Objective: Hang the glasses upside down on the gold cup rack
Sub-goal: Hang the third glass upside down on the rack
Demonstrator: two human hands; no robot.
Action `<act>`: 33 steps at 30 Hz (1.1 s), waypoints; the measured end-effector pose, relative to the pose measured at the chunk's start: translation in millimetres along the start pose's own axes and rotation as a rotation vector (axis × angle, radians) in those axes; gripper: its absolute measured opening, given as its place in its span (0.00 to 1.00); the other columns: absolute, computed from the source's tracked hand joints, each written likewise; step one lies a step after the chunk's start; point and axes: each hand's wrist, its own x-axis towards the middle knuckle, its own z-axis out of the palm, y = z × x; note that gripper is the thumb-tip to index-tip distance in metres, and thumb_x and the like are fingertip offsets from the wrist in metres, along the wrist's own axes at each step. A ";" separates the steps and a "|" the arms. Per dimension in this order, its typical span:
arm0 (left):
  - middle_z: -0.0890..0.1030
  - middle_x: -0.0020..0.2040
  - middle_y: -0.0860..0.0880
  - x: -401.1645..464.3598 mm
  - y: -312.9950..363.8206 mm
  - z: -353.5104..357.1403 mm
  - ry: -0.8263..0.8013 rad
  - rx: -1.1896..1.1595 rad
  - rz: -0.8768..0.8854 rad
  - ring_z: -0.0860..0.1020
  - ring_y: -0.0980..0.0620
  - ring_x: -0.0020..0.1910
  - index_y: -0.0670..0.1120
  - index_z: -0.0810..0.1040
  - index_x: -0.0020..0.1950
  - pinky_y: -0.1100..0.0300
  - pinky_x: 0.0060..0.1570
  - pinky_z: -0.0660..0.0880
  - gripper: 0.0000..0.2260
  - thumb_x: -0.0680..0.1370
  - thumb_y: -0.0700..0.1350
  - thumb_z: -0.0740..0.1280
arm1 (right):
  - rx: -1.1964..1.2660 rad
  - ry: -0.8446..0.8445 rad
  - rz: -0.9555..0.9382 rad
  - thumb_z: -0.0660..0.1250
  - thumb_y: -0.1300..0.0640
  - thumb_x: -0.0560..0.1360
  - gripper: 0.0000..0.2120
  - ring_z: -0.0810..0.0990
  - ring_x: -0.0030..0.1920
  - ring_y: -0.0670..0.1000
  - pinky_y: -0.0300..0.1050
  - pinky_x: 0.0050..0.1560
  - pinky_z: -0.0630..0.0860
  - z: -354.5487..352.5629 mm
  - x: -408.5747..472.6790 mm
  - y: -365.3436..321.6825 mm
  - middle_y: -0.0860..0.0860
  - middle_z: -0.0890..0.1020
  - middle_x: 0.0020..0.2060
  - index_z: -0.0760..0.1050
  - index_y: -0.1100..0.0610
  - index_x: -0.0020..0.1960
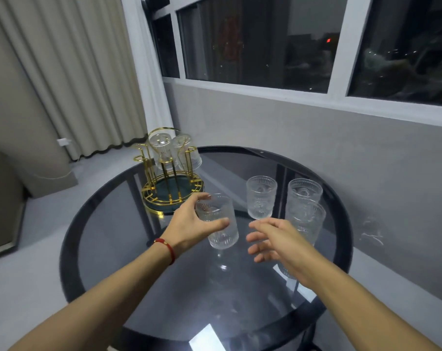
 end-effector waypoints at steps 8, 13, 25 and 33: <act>0.81 0.60 0.52 -7.1 -17.7 -29.8 0.093 -0.370 -0.101 0.79 0.54 0.60 0.54 0.77 0.61 0.49 0.65 0.76 0.33 0.60 0.63 0.80 | 0.493 -0.242 0.111 0.60 0.46 0.86 0.20 0.88 0.54 0.68 0.60 0.49 0.86 79.2 34.2 2.0 0.60 0.89 0.54 0.79 0.58 0.68; 0.83 0.58 0.50 5.8 -49.7 -46.8 0.146 -0.433 -0.182 0.81 0.52 0.58 0.52 0.80 0.60 0.46 0.64 0.76 0.30 0.75 0.73 0.54 | 0.406 -0.041 -0.126 0.66 0.56 0.84 0.12 0.87 0.58 0.58 0.58 0.51 0.86 107.3 53.7 -4.7 0.61 0.84 0.64 0.76 0.56 0.66; 0.49 0.84 0.51 14.1 -111.8 -28.5 0.134 0.591 -0.057 0.47 0.48 0.82 0.58 0.51 0.81 0.41 0.79 0.48 0.25 0.84 0.53 0.52 | -0.289 0.102 -0.808 0.75 0.47 0.75 0.28 0.79 0.69 0.48 0.57 0.68 0.79 152.5 55.4 -88.0 0.43 0.81 0.68 0.73 0.44 0.73; 0.46 0.84 0.49 16.0 -118.9 -22.8 0.138 0.637 -0.048 0.46 0.44 0.82 0.58 0.46 0.82 0.39 0.78 0.44 0.27 0.84 0.54 0.51 | -0.612 0.111 -0.940 0.73 0.47 0.78 0.31 0.72 0.72 0.48 0.47 0.69 0.70 234.9 123.2 -195.0 0.50 0.75 0.75 0.70 0.49 0.79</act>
